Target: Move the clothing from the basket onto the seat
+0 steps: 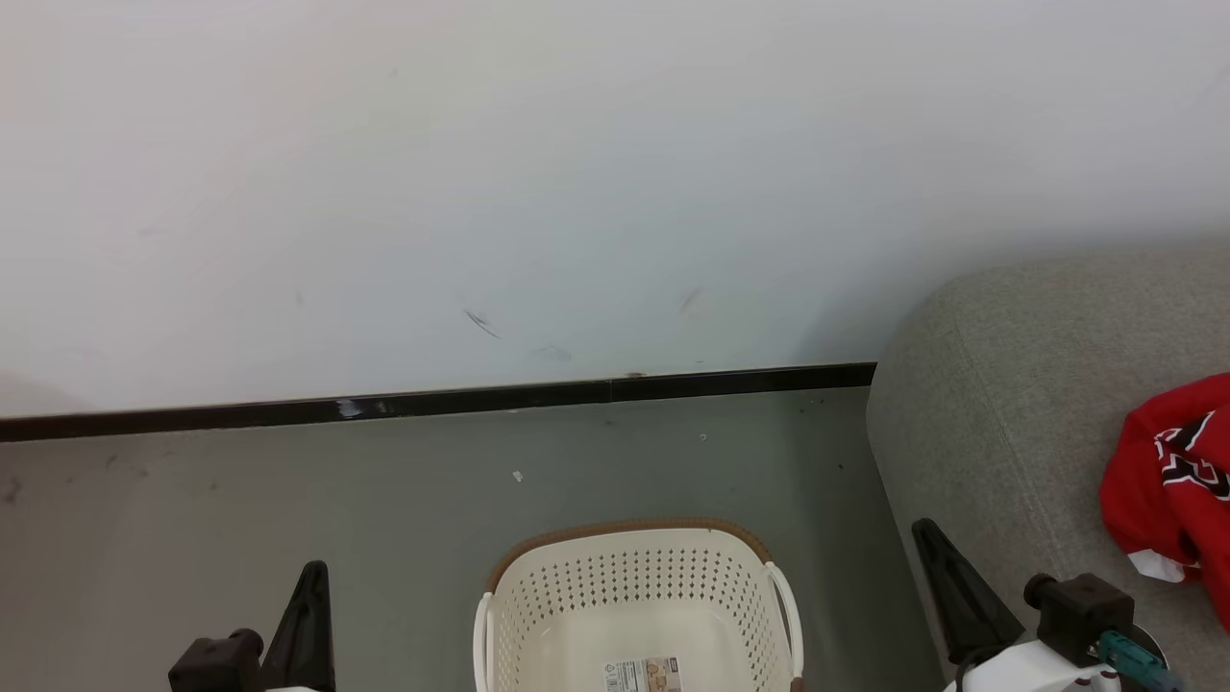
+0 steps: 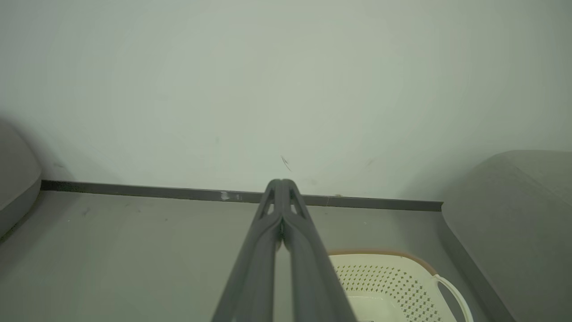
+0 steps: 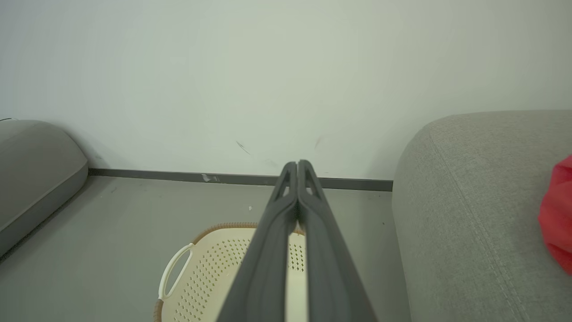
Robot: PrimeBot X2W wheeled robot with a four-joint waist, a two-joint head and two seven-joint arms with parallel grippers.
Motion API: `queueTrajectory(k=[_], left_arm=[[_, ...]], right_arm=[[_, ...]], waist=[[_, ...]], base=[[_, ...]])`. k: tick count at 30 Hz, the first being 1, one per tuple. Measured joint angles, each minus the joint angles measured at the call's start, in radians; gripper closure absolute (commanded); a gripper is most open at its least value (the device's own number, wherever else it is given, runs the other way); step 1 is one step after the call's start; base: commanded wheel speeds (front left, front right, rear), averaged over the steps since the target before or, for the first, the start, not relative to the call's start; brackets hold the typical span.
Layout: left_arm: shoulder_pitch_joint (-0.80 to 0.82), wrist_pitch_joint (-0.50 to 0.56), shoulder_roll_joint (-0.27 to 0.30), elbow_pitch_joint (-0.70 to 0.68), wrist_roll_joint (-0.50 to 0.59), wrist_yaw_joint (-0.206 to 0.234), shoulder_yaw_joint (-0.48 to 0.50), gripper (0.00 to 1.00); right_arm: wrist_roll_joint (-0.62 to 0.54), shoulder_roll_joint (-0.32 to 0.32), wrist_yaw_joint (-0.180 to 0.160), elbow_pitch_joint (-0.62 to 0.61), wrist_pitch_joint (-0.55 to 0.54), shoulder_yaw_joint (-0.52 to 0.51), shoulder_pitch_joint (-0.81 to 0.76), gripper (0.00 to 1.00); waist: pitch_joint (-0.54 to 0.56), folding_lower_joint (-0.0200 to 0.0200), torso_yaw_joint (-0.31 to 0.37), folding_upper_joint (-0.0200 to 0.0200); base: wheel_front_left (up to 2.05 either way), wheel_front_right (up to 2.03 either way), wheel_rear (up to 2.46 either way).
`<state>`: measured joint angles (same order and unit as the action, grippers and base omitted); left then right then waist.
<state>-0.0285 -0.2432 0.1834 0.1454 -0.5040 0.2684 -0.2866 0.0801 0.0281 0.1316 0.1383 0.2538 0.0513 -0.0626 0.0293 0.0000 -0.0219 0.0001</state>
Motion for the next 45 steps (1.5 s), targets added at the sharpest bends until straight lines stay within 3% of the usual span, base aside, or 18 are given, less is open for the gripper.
queueTrajectory(k=[16,34,45], left_arm=[[0.000,0.050,-0.022,-0.002,-0.186,-0.048,0.053,1.00],[0.001,0.116,-0.051,0.000,-0.387,-0.114,0.116,1.00],[0.002,0.154,-0.060,0.008,-0.510,-0.155,0.154,1.00]], right_arm=[[0.253,0.000,0.000,-0.032,-0.010,0.021,-0.018,1.00],[0.560,0.014,0.000,-0.015,-0.079,-0.012,-0.013,1.00],[0.745,0.034,-0.001,0.006,-0.111,-0.027,-0.009,1.00]], waist=[[-0.006,0.0005,0.004,0.0000],[-0.002,0.0128,0.007,0.0000],[-0.001,0.0133,0.010,0.0000]], base=[[0.00,0.00,0.00],[0.00,0.00,0.00],[0.00,0.00,0.00]])
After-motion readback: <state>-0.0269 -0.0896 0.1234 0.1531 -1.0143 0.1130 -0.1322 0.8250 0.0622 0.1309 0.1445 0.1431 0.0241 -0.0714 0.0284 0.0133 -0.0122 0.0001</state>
